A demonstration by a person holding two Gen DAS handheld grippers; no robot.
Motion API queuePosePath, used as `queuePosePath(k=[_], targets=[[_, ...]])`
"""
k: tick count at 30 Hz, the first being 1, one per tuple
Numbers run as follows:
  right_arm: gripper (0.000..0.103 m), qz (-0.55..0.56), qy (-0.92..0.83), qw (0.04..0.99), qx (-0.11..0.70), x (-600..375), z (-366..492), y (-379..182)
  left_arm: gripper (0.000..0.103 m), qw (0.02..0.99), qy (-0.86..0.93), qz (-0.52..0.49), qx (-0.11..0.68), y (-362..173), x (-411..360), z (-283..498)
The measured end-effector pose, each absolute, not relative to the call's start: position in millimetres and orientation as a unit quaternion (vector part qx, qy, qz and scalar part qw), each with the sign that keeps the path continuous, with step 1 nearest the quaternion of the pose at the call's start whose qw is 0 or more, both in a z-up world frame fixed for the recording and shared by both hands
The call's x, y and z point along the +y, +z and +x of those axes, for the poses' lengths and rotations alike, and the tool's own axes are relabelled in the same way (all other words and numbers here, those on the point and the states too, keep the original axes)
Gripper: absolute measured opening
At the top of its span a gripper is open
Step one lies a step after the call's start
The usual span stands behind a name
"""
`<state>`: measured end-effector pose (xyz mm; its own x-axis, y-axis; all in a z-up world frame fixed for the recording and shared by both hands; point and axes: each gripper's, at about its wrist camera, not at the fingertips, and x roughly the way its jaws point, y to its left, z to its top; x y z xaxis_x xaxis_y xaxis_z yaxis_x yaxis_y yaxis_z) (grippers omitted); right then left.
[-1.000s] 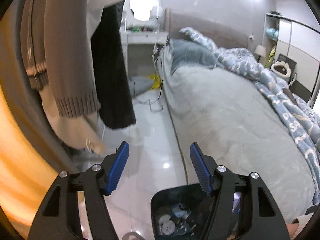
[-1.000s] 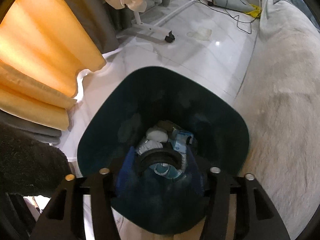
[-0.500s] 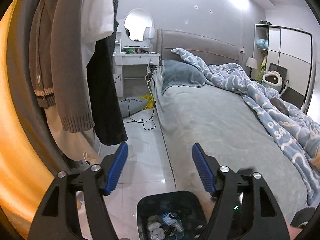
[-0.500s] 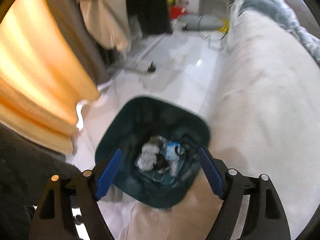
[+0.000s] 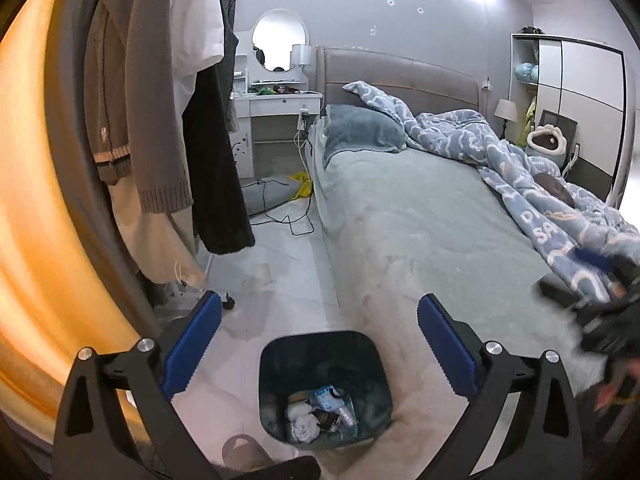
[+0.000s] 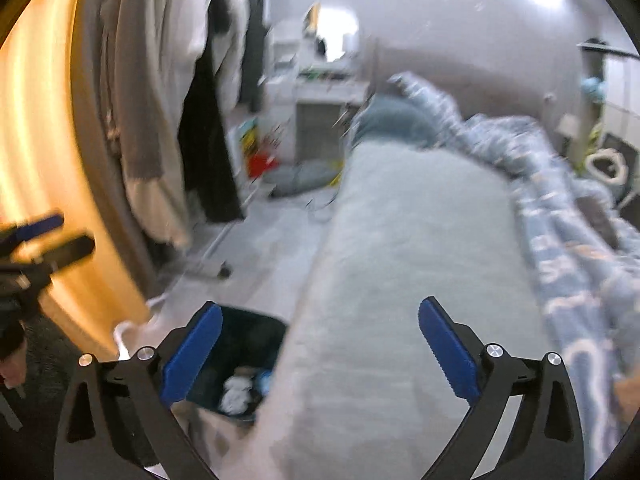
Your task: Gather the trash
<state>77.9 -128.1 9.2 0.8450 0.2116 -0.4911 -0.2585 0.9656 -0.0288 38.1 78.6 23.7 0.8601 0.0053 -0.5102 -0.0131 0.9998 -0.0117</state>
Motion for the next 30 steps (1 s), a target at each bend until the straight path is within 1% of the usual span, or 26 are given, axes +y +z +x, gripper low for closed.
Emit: queuePosePath(k=[5,10,14,17,24,30], targets=[[0.1,-0.031,0.085,0.972,0.217,-175.4,34.5,21.6,0.1,0.96,0.007,-0.003,0.28,11.0,66.8,23.3],[0.1,-0.013,0.061,0.972,0.225,-208.3,2.5,17.3,0.1,0.958,0.017,0.001,0.285,5.4,64.1,11.5],[0.1,-0.005,0.082,0.969,0.233,-220.9,-15.0,8.2,0.1,0.958,0.011,0.001,0.288,-2.4,60.4,2.7],[0.1,0.009,0.09,0.969,0.231,-229.0,-16.0,7.2,0.1,0.959,0.006,0.006,0.285,-6.2,56.4,1.8],[0.1,-0.007,0.114,0.965,0.237,-217.6,-15.6,4.7,0.1,0.955,-0.008,-0.004,0.296,-14.0,54.7,5.9],[0.1,0.002,0.117,0.966,0.232,-216.7,-18.5,6.0,0.1,0.953,-0.006,-0.006,0.302,-16.4,56.3,7.3]])
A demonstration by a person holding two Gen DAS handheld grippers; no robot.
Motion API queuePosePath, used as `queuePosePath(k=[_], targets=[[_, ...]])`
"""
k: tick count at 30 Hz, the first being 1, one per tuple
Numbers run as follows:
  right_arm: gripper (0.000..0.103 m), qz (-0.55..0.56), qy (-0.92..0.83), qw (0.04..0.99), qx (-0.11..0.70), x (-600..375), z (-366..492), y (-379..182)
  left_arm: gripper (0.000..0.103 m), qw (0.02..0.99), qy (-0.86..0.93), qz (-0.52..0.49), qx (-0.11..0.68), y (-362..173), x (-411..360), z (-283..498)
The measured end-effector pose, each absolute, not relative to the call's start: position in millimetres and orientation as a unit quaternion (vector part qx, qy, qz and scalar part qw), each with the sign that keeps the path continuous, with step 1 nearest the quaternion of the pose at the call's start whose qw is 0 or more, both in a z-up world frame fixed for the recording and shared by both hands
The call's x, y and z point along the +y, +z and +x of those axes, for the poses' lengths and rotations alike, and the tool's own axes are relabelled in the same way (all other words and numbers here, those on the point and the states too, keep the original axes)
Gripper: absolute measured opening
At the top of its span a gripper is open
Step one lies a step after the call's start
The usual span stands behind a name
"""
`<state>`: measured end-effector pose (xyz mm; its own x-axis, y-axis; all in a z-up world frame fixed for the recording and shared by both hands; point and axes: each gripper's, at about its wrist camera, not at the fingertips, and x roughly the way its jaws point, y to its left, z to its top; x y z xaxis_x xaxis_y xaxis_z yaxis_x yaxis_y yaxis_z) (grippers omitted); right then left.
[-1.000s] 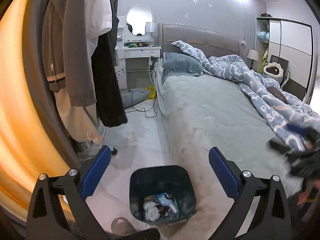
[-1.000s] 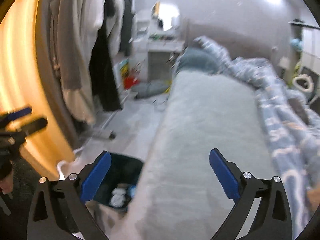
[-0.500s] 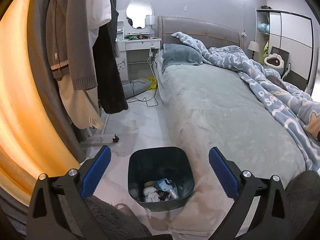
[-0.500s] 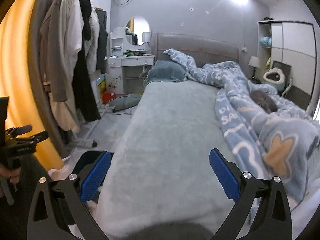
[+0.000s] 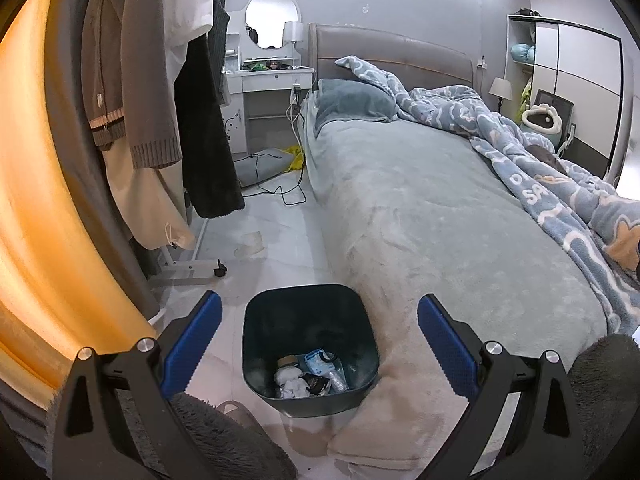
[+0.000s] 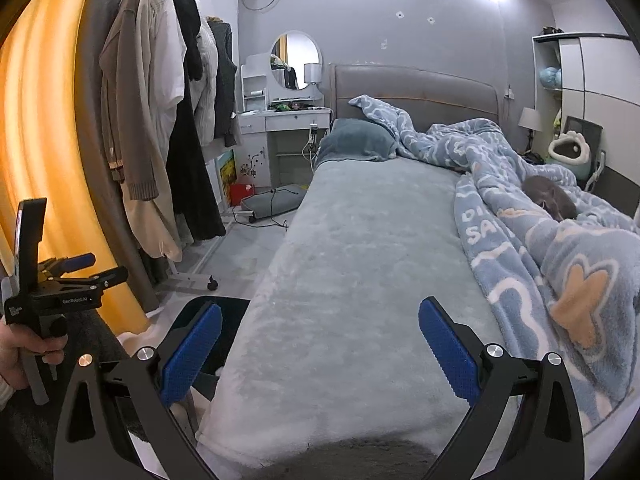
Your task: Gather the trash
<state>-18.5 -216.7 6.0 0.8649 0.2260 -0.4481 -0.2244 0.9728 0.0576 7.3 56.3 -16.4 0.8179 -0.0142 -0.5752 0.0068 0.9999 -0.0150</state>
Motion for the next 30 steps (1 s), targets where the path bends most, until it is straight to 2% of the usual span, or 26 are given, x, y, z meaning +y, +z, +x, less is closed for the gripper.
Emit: queuePosePath(k=[30], targets=[[0.1,0.012,0.116,0.966,0.23,-217.3,-19.5,8.1,0.1,0.952,-0.005,-0.009,0.305,-20.2,56.5,7.1]])
